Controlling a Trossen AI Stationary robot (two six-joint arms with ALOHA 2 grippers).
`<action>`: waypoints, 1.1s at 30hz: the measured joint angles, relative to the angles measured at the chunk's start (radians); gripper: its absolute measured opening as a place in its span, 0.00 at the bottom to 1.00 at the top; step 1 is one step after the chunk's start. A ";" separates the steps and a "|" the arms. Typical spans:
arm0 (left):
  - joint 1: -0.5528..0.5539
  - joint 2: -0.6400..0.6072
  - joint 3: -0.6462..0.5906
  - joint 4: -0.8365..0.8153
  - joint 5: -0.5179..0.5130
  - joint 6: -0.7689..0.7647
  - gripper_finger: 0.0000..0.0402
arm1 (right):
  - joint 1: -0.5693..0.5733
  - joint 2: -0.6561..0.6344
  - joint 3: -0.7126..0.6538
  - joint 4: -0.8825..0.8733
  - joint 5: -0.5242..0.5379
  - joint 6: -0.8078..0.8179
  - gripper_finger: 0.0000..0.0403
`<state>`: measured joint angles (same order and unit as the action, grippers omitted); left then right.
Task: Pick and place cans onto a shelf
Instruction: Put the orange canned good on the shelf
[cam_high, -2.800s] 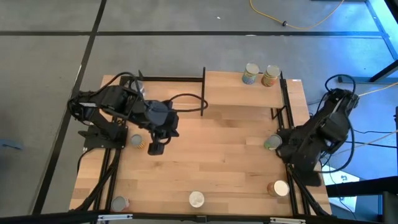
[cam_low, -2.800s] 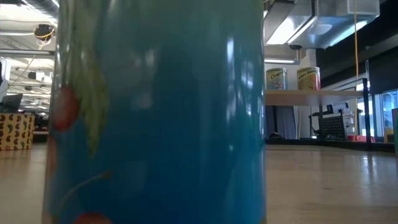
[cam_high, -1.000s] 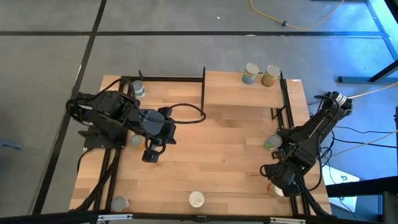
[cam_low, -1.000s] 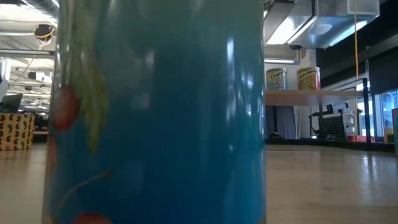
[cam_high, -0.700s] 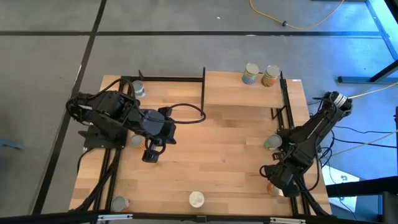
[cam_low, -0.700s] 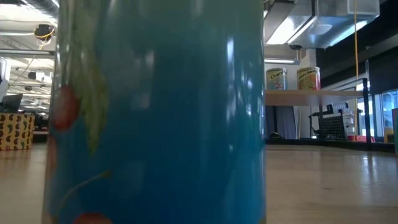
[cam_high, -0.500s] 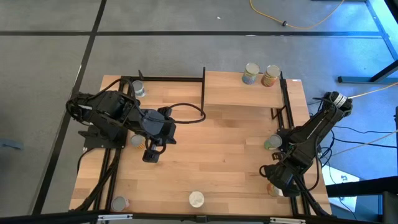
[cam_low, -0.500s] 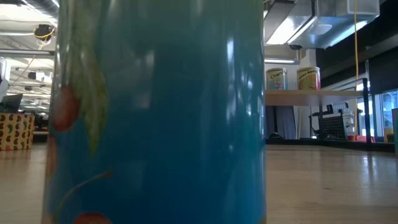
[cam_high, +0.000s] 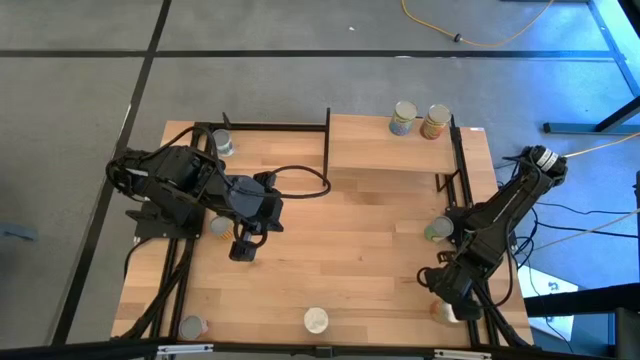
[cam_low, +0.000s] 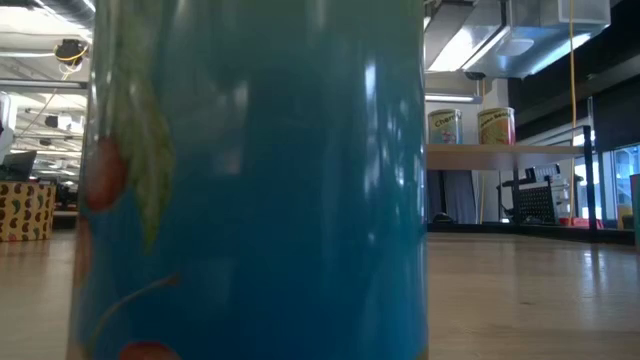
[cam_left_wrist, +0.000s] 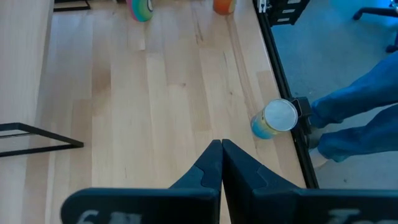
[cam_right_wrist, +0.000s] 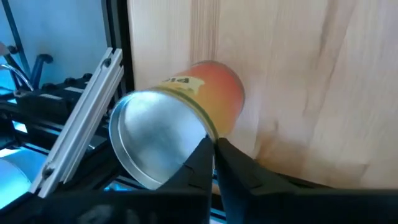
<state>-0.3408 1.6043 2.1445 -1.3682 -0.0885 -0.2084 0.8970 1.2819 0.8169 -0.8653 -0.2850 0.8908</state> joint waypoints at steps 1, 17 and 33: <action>0.000 0.000 0.000 0.000 0.000 0.000 0.00 | 0.000 0.000 0.000 0.000 0.003 0.009 0.02; 0.000 0.000 0.000 0.000 0.000 0.000 0.00 | -0.013 0.009 0.184 -0.112 0.197 0.083 0.00; -0.001 0.000 0.000 -0.002 0.008 0.019 0.00 | -0.111 0.006 0.506 -0.570 0.271 0.122 0.00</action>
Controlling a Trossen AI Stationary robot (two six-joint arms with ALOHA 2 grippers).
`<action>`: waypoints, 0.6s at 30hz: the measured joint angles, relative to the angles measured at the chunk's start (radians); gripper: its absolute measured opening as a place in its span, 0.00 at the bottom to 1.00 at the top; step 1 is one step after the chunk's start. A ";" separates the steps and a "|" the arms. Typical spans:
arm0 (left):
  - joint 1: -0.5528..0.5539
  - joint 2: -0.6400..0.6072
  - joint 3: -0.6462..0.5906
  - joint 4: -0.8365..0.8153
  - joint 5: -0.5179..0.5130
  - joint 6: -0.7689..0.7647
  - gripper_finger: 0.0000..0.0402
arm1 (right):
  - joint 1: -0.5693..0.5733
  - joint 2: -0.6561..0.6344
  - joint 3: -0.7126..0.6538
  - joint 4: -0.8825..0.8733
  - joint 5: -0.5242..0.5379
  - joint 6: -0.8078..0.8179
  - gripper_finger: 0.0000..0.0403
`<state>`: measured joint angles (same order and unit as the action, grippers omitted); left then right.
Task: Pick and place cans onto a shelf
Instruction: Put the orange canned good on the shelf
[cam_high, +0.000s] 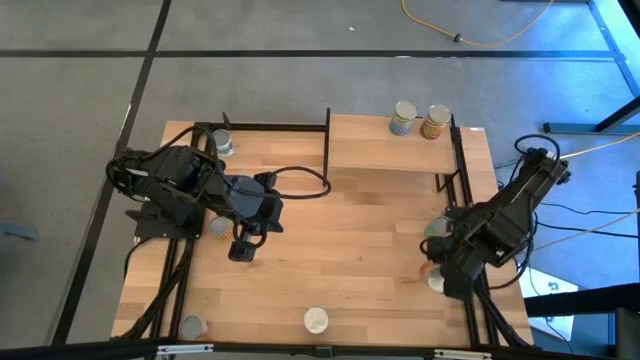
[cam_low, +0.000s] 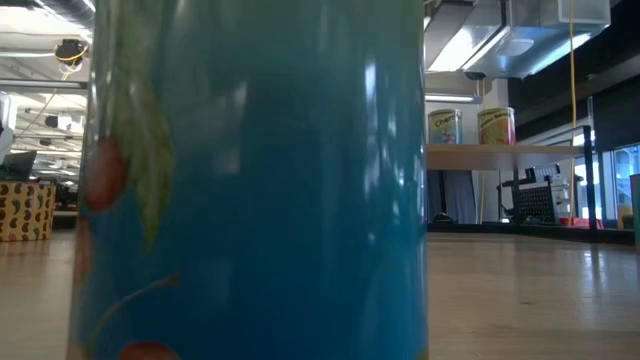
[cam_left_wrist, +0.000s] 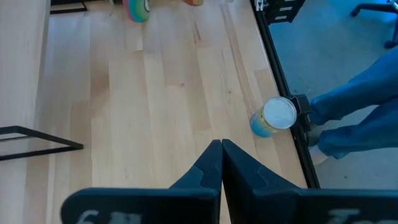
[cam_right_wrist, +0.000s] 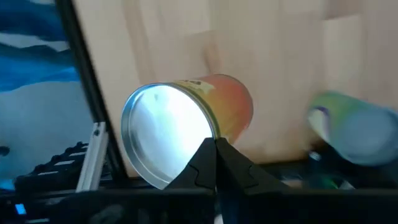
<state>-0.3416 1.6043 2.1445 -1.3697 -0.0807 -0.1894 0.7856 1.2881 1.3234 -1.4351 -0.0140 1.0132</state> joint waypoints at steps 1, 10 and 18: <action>0.000 0.000 0.000 0.000 0.000 -0.002 0.00 | -0.014 0.000 0.015 -0.030 0.003 -0.003 0.00; 0.000 0.000 0.000 -0.014 0.028 -0.010 0.00 | -0.175 -0.004 0.137 -0.138 0.018 -0.126 0.00; 0.000 0.000 0.001 -0.063 0.049 0.018 0.00 | -0.332 -0.009 0.232 -0.136 0.070 -0.215 0.00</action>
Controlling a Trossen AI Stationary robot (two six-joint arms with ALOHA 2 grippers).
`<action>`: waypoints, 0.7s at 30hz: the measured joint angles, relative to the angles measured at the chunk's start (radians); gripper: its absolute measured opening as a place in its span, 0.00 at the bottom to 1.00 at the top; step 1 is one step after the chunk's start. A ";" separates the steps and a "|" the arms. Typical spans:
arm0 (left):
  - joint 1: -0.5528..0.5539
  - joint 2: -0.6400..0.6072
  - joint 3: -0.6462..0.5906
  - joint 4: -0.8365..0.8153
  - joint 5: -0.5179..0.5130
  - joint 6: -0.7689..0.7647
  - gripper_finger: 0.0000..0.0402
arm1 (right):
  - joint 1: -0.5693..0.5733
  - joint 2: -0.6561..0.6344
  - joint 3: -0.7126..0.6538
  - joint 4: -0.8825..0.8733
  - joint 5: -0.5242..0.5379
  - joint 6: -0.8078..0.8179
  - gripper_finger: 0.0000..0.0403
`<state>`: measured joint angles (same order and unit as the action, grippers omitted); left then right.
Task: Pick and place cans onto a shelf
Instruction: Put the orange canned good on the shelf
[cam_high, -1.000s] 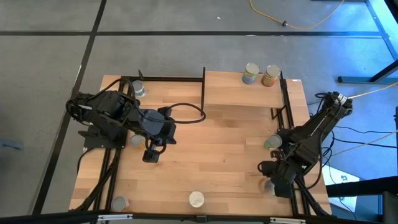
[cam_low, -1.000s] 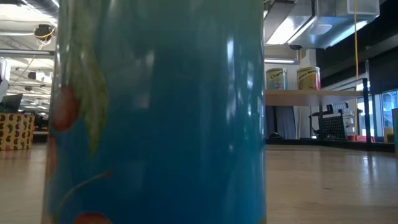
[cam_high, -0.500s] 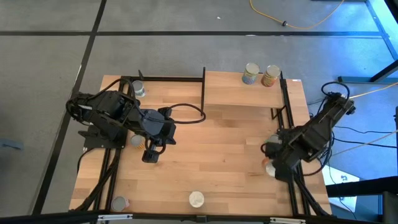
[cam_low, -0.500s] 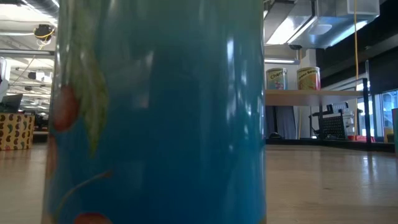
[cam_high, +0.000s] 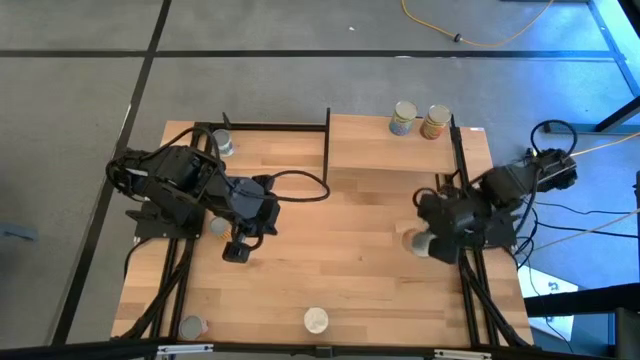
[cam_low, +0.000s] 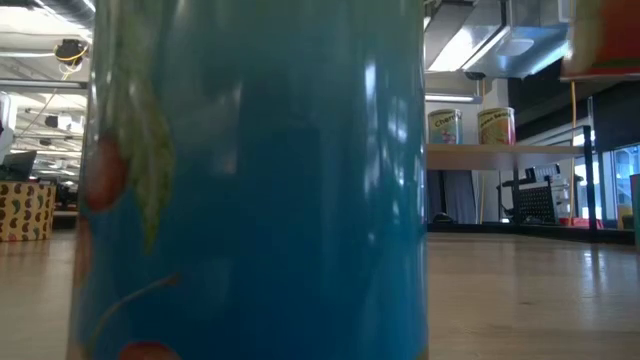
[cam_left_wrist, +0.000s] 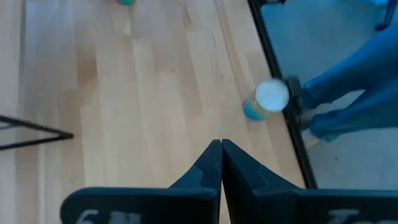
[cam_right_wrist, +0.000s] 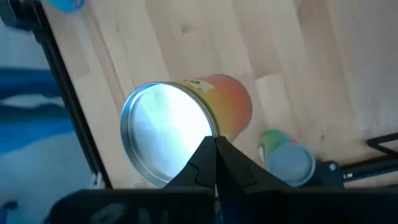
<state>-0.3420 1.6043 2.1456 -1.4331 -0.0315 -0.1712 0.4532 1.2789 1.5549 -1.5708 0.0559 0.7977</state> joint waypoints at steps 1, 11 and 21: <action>0.000 0.000 0.000 -0.014 0.000 0.006 0.00 | -0.022 0.000 0.008 -0.001 0.003 -0.014 0.00; 0.000 0.000 0.000 -0.088 0.000 0.048 0.00 | -0.268 0.000 0.108 0.000 0.005 -0.160 0.00; -0.015 0.000 0.000 -0.110 0.000 0.051 0.00 | -0.507 -0.055 0.142 0.000 0.005 -0.331 0.00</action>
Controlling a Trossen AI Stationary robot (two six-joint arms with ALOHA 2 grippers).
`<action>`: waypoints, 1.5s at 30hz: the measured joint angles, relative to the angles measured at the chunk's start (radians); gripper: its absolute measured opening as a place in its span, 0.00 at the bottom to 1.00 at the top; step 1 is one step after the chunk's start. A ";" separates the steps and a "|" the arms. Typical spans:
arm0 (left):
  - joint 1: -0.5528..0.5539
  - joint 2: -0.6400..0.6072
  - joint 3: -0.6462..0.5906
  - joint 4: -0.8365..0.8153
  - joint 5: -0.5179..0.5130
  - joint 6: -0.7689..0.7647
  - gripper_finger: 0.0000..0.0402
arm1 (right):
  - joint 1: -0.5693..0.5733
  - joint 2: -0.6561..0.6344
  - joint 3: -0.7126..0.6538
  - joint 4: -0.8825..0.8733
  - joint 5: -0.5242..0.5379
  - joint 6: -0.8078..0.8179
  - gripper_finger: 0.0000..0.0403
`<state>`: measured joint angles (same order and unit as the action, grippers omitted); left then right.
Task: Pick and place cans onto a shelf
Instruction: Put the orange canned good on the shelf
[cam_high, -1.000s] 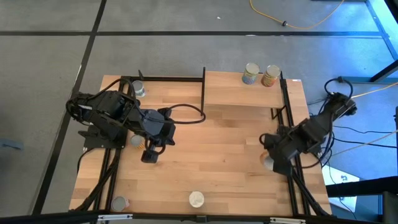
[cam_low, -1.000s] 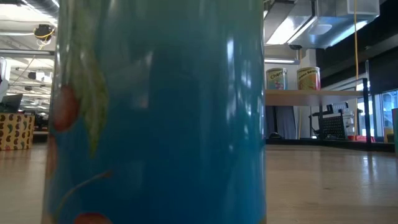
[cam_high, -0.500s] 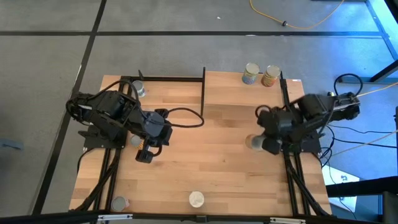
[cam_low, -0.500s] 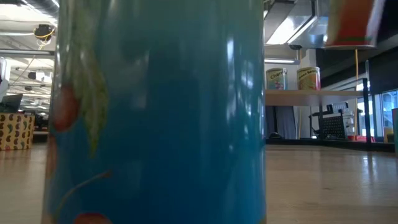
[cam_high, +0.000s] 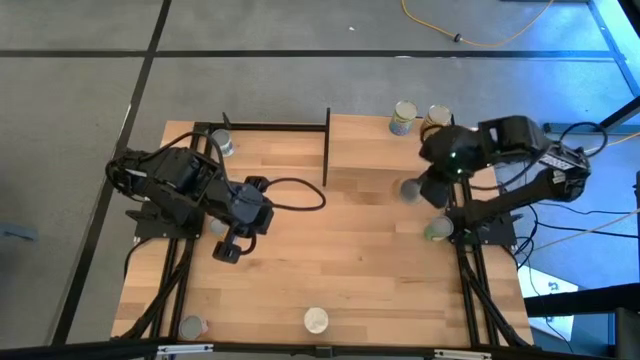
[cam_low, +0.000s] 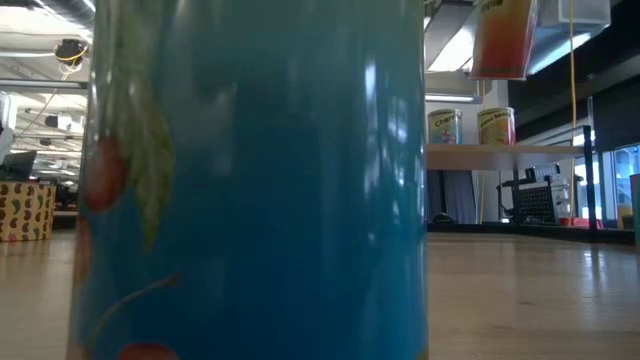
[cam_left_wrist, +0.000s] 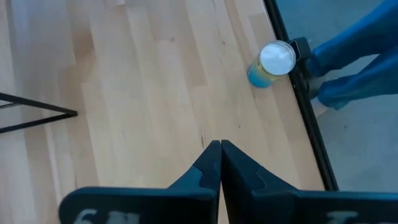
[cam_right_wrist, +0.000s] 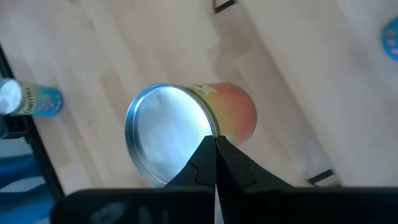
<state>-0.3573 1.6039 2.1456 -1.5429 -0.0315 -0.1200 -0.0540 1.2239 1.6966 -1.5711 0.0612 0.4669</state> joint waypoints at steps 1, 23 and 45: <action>0.000 0.000 0.000 0.000 0.000 0.000 0.00 | -0.022 -0.010 -0.003 -0.001 -0.001 -0.008 0.00; 0.001 0.000 0.000 0.017 0.000 -0.010 0.00 | -0.527 -0.070 -0.019 0.001 0.036 -0.280 0.00; 0.001 0.000 -0.001 0.016 0.000 -0.011 0.00 | -0.687 0.040 -0.020 0.000 -0.010 -0.422 0.00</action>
<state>-0.3565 1.6039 2.1448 -1.5272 -0.0319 -0.1315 -0.7411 1.2641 1.6764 -1.5707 0.0513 0.0444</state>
